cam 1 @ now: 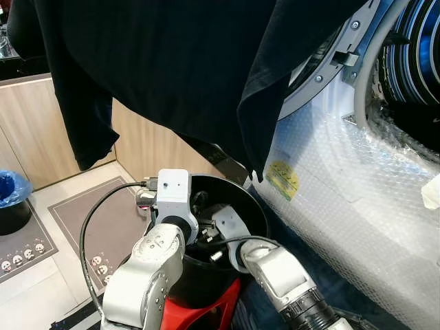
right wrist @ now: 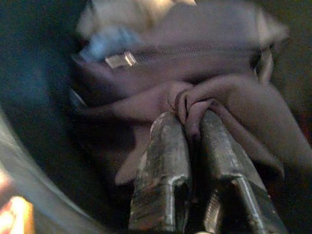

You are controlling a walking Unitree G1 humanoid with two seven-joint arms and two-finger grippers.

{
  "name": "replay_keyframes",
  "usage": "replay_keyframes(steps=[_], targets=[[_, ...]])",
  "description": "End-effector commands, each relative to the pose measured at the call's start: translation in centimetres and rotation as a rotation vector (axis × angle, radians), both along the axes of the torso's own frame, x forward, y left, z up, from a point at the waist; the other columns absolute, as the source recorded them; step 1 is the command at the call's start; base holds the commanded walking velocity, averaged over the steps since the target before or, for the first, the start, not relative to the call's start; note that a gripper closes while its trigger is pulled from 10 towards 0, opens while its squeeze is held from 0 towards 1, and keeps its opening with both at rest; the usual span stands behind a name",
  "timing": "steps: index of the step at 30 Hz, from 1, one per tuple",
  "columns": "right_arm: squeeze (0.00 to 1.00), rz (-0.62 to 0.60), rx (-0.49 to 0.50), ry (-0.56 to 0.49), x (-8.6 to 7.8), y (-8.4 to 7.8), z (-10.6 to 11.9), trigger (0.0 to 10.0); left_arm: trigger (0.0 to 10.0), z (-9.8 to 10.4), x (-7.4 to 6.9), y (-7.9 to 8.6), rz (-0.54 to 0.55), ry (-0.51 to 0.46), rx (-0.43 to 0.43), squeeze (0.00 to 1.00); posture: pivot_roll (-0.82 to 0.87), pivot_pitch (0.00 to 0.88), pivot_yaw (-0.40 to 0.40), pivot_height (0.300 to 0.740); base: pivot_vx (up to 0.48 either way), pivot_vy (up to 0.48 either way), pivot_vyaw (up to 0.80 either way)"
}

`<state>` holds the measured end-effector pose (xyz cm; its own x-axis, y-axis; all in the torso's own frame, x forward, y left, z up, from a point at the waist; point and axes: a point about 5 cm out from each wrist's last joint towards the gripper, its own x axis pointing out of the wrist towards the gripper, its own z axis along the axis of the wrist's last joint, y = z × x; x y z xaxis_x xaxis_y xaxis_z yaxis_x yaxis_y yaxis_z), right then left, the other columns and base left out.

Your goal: Clothes washing

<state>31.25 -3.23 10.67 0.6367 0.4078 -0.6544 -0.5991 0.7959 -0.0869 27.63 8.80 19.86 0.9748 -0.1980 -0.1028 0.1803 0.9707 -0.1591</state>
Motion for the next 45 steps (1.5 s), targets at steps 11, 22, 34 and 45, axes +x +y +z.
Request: replay_keyframes(steps=[11, 22, 34, 45], targets=[[0.00, 0.118, 0.382, -0.070, -0.4, -0.4, 1.8, 10.0, 10.0, 2.4, -1.9, -2.9, -0.168, -0.239, -0.053, 0.00, 0.09, 0.011, -0.208, 0.740, 0.000, 0.000, 0.00], [0.00, 0.053, 0.603, -0.125, 1.3, -2.8, 3.1, 10.0, 10.0, 5.0, -3.6, -3.4, -0.253, -0.577, 0.012, 0.00, 0.09, 0.000, -0.197, 0.740, 0.000, 0.000, 0.00], [0.00, 0.109, 0.857, -0.210, 1.8, -5.8, 5.1, 10.0, 10.0, 4.8, -3.8, -3.6, -0.284, -0.678, 0.081, 0.00, 0.07, 0.000, -0.177, 0.740, 0.000, 0.000, 0.00], [0.00, 0.129, 1.017, -0.284, 2.0, -10.2, 6.7, 10.0, 10.0, 4.1, -4.2, -4.3, -0.421, -0.734, 0.175, 0.00, 0.04, 0.000, -0.144, 0.740, 0.000, 0.000, 0.00]])
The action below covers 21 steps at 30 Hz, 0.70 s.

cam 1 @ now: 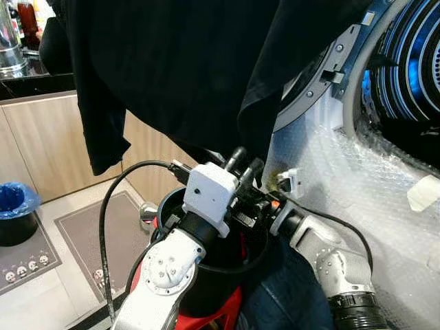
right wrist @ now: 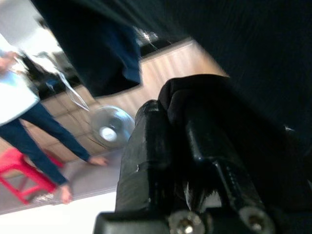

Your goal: Clothes washing

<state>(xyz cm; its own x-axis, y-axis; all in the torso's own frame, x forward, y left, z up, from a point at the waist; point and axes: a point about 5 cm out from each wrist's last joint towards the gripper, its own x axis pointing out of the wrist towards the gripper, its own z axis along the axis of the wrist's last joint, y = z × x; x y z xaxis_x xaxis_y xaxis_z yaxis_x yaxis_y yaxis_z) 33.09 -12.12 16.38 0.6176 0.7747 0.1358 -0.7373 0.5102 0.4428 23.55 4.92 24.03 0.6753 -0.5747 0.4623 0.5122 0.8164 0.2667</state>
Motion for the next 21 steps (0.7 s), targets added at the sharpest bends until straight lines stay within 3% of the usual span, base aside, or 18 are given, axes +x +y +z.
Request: replay_keyframes(steps=[1, 8, 12, 15, 21], targets=[[0.00, -0.012, 0.048, -0.058, 0.1, -1.9, 1.0, 10.0, 10.0, -0.2, -0.1, -0.5, -0.035, -0.021, 0.032, 0.00, 0.03, 0.000, -0.138, 0.740, 0.000, 0.000, 0.00], [0.00, -0.029, 0.067, -0.089, 0.0, -5.0, 1.5, 10.0, 10.0, -0.5, -0.3, -0.6, -0.115, -0.059, 0.106, 0.00, 0.01, 0.000, -0.109, 0.740, 0.000, 0.000, 0.00], [0.00, -0.035, 0.055, -0.117, 0.1, -5.6, 1.7, 10.0, 10.0, -0.8, -0.6, -0.7, -0.140, -0.068, 0.131, 0.00, 0.00, 0.000, -0.104, 0.740, 0.000, 0.000, 0.00], [0.00, -0.044, 0.064, -0.134, 0.2, -7.0, 2.2, 10.0, 10.0, -1.8, -0.9, -0.8, -0.179, -0.043, 0.182, 0.00, 0.00, 0.000, -0.095, 0.740, 0.000, 0.000, 0.00], [0.00, -0.027, 0.071, -0.153, 0.1, -7.5, 2.6, 10.0, 10.0, -2.6, -0.9, -0.8, -0.186, -0.025, 0.208, 0.00, 0.00, 0.000, -0.094, 0.740, 0.000, 0.000, 0.00]])
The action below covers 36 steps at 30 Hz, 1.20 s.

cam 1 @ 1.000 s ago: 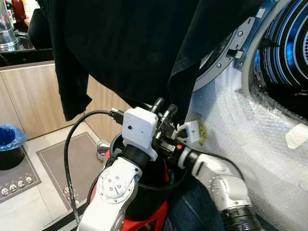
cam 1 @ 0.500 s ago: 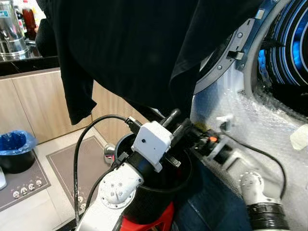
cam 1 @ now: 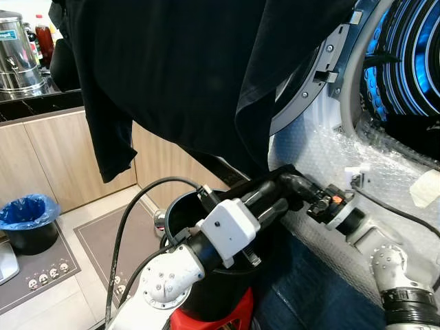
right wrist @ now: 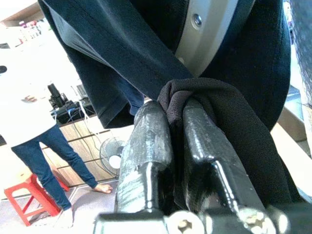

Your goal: Clothes washing

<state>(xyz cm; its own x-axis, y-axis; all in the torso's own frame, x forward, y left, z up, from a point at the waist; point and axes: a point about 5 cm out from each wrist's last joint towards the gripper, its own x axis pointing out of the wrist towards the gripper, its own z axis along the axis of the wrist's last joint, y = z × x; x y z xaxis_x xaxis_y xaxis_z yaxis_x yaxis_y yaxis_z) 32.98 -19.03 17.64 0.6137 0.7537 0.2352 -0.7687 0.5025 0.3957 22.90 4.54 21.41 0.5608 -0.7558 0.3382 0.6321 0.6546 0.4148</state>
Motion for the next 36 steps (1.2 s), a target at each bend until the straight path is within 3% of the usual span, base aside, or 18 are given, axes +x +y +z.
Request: replay_keyframes(steps=[1, 5, 10, 13, 16, 19, 22, 23, 25, 31, 36], targets=[[0.00, 0.011, 0.015, -0.070, 0.1, -0.7, 1.5, 10.0, 10.0, -0.4, -0.3, -0.3, -0.017, 0.007, 0.023, 0.00, 0.01, 0.000, -0.095, 0.740, 0.000, 0.000, 0.00], [0.00, 0.065, 0.033, -0.111, -0.2, -1.1, 2.7, 10.0, 10.0, -2.6, -0.4, 0.2, -0.020, 0.115, 0.062, 0.00, 0.01, 0.000, -0.097, 0.740, 0.000, 0.000, 0.00], [0.00, 0.076, 0.035, -0.127, -0.1, -1.2, 3.1, 10.0, 10.0, -3.3, -0.4, 0.3, -0.030, 0.134, 0.087, 0.00, 0.01, 0.000, -0.097, 0.740, 0.000, 0.000, 0.00], [0.00, 0.164, 0.040, -0.201, -0.9, -1.4, 5.3, 10.0, 10.0, -7.5, -0.6, 0.9, -0.042, 0.278, 0.178, 0.00, 0.01, 0.000, -0.091, 0.740, 0.000, 0.000, 0.00], [0.00, 0.205, 0.035, -0.221, -1.3, -1.2, 5.8, 10.0, 10.0, -9.0, -0.5, 1.2, -0.032, 0.276, 0.260, 0.00, 0.01, 0.000, -0.088, 0.740, 0.000, 0.000, 0.00], [0.00, 0.211, 0.036, -0.222, -1.3, -1.2, 5.9, 10.0, 10.0, -9.1, -0.5, 1.2, -0.034, 0.275, 0.269, 0.00, 0.01, 0.000, -0.088, 0.740, 0.000, 0.000, 0.00], [0.00, 0.308, 0.004, -0.262, -2.8, -0.2, 6.4, 10.0, 10.0, -13.6, 0.7, 1.7, 0.051, 0.403, 0.383, 0.00, -0.01, 0.000, -0.072, 0.740, 0.000, 0.000, 0.00], [0.00, 0.312, 0.007, -0.272, -3.0, -0.1, 6.6, 10.0, 10.0, -14.1, 1.0, 1.8, 0.065, 0.398, 0.400, 0.00, -0.01, 0.000, -0.072, 0.740, 0.000, 0.000, 0.00], [0.00, 0.323, 0.034, -0.289, -3.3, 0.0, 7.3, 10.0, 10.0, -15.8, 1.4, 1.9, 0.097, 0.476, 0.444, 0.00, -0.02, 0.000, -0.069, 0.740, 0.000, 0.000, 0.00], [0.00, 0.320, 0.059, -0.319, -3.5, 0.1, 8.1, 10.0, 10.0, -16.8, 1.5, 2.0, 0.092, 0.479, 0.486, 0.00, -0.02, 0.000, -0.063, 0.740, 0.000, 0.000, 0.00], [0.00, 0.307, 0.127, -0.398, -3.8, 0.0, 10.6, 10.0, 10.0, -19.0, 1.5, 1.8, 0.056, 0.497, 0.569, 0.00, -0.04, 0.000, -0.058, 0.740, 0.000, 0.000, 0.00]])
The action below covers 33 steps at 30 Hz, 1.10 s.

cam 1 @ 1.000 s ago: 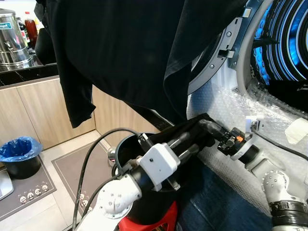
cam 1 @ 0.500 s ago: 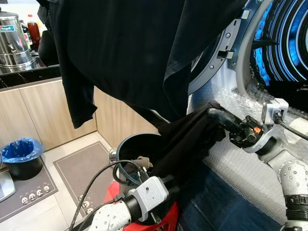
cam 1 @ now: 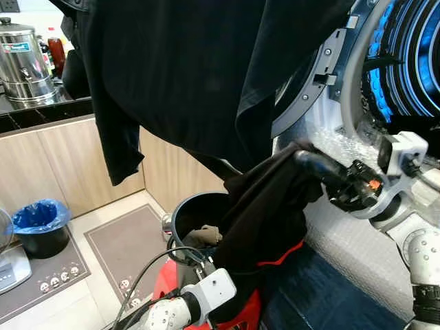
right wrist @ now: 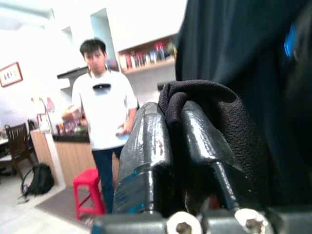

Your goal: Clothes washing

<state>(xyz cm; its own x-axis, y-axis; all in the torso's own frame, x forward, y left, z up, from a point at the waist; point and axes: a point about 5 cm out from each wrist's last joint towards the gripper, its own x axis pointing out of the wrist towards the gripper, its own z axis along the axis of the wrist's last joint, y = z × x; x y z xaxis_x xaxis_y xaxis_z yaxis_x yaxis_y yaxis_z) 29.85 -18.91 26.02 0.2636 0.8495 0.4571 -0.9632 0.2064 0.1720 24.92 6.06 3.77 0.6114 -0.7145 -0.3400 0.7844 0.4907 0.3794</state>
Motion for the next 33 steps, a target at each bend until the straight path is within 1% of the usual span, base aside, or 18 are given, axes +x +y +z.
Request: replay_keyframes(steps=[1, 2, 3, 4, 8, 11, 12, 13, 14, 15, 19, 20, 22, 23, 24, 26, 30, 33], targets=[[0.00, 0.005, 0.032, -0.096, -0.6, -0.1, 2.2, 10.0, 10.0, -1.4, -0.5, 0.3, -0.013, 0.038, 0.050, 0.00, -0.04, 0.000, -0.058, 0.740, 0.000, 0.000, 0.00], [0.00, 0.006, 0.048, -0.111, -0.7, 0.0, 2.7, 10.0, 10.0, -1.4, -0.7, -0.1, -0.057, 0.027, 0.039, 0.00, -0.04, 0.000, -0.058, 0.740, 0.000, 0.000, 0.00], [0.00, 0.006, 0.048, -0.111, -0.7, 0.0, 2.7, 10.0, 10.0, -1.4, -0.7, -0.1, -0.057, 0.027, 0.039, 0.00, -0.04, 0.000, -0.058, 0.740, 0.000, 0.000, 0.00], [0.00, 0.001, 0.055, -0.115, -0.7, 0.1, 2.9, 10.0, 10.0, -1.6, -0.9, -0.3, -0.065, 0.058, 0.020, 0.00, -0.04, 0.000, -0.056, 0.740, 0.000, 0.000, 0.00], [0.00, 0.001, 0.059, -0.117, -0.7, 0.3, 3.0, 10.0, 10.0, -1.6, -1.2, -0.7, -0.099, 0.074, 0.002, 0.00, -0.03, 0.000, -0.057, 0.740, 0.000, 0.000, 0.00], [0.00, -0.001, 0.073, -0.120, -0.8, 0.2, 3.3, 10.0, 10.0, -2.4, -1.6, -0.8, -0.120, 0.151, -0.002, 0.00, -0.03, 0.000, -0.058, 0.740, 0.000, 0.000, 0.00], [0.00, -0.002, 0.080, -0.124, -0.8, 0.1, 3.5, 10.0, 10.0, -2.6, -1.7, -0.8, -0.128, 0.159, 0.001, 0.00, -0.03, 0.000, -0.058, 0.740, 0.000, 0.000, 0.00], [0.00, -0.003, 0.093, -0.135, -0.9, -0.1, 3.9, 10.0, 10.0, -3.1, -2.0, -0.7, -0.127, 0.203, 0.002, 0.00, -0.03, 0.000, -0.060, 0.740, 0.000, 0.000, 0.00], [0.00, -0.008, 0.115, -0.155, -1.0, -0.6, 4.7, 10.0, 10.0, -3.9, -2.4, -0.5, -0.140, 0.252, 0.018, 0.00, -0.03, 0.000, -0.061, 0.740, 0.000, 0.000, 0.00], [0.00, -0.008, 0.115, -0.155, -1.0, -0.6, 4.7, 10.0, 10.0, -3.9, -2.4, -0.5, -0.140, 0.252, 0.018, 0.00, -0.03, 0.000, -0.061, 0.740, 0.000, 0.000, 0.00], [0.00, -0.032, 0.181, -0.213, -1.1, -2.1, 7.0, 10.0, 10.0, -5.6, -2.7, 0.5, -0.118, 0.306, 0.116, 0.00, -0.04, 0.000, -0.055, 0.740, 0.000, 0.000, 0.00], [0.00, -0.038, 0.187, -0.233, -1.1, -2.5, 7.6, 10.0, 10.0, -6.2, -2.8, 0.9, -0.109, 0.323, 0.150, 0.00, -0.04, 0.000, -0.054, 0.740, 0.000, 0.000, 0.00], [0.00, -0.043, 0.184, -0.253, -1.2, -3.0, 8.0, 10.0, 10.0, -6.9, -3.0, 1.3, -0.090, 0.348, 0.178, 0.00, -0.05, 0.000, -0.053, 0.740, 0.000, 0.000, 0.00], [0.00, -0.057, 0.178, -0.268, -1.2, -3.4, 8.4, 10.0, 10.0, -7.6, -3.1, 1.8, -0.063, 0.365, 0.212, 0.00, -0.05, 0.000, -0.051, 0.740, 0.000, 0.000, 0.00], [0.00, -0.064, 0.175, -0.273, -1.2, -3.6, 8.6, 10.0, 10.0, -7.7, -3.2, 1.9, -0.058, 0.368, 0.222, 0.00, -0.05, 0.000, -0.050, 0.740, 0.000, 0.000, 0.00], [0.00, -0.078, 0.164, -0.283, -1.2, -3.9, 8.8, 10.0, 10.0, -8.2, -3.4, 2.3, -0.034, 0.404, 0.232, 0.00, -0.06, 0.000, -0.049, 0.740, 0.000, 0.000, 0.00], [0.00, -0.104, 0.162, -0.300, -1.3, -4.5, 9.2, 10.0, 10.0, -8.7, -3.6, 2.8, -0.015, 0.404, 0.256, 0.00, -0.06, 0.000, -0.045, 0.740, 0.000, 0.000, 0.00], [0.00, -0.156, 0.181, -0.323, -1.3, -5.6, 10.1, 10.0, 10.0, -9.1, -3.6, 3.3, 0.034, 0.422, 0.261, 0.00, -0.06, 0.000, -0.040, 0.740, 0.000, 0.000, 0.00]])
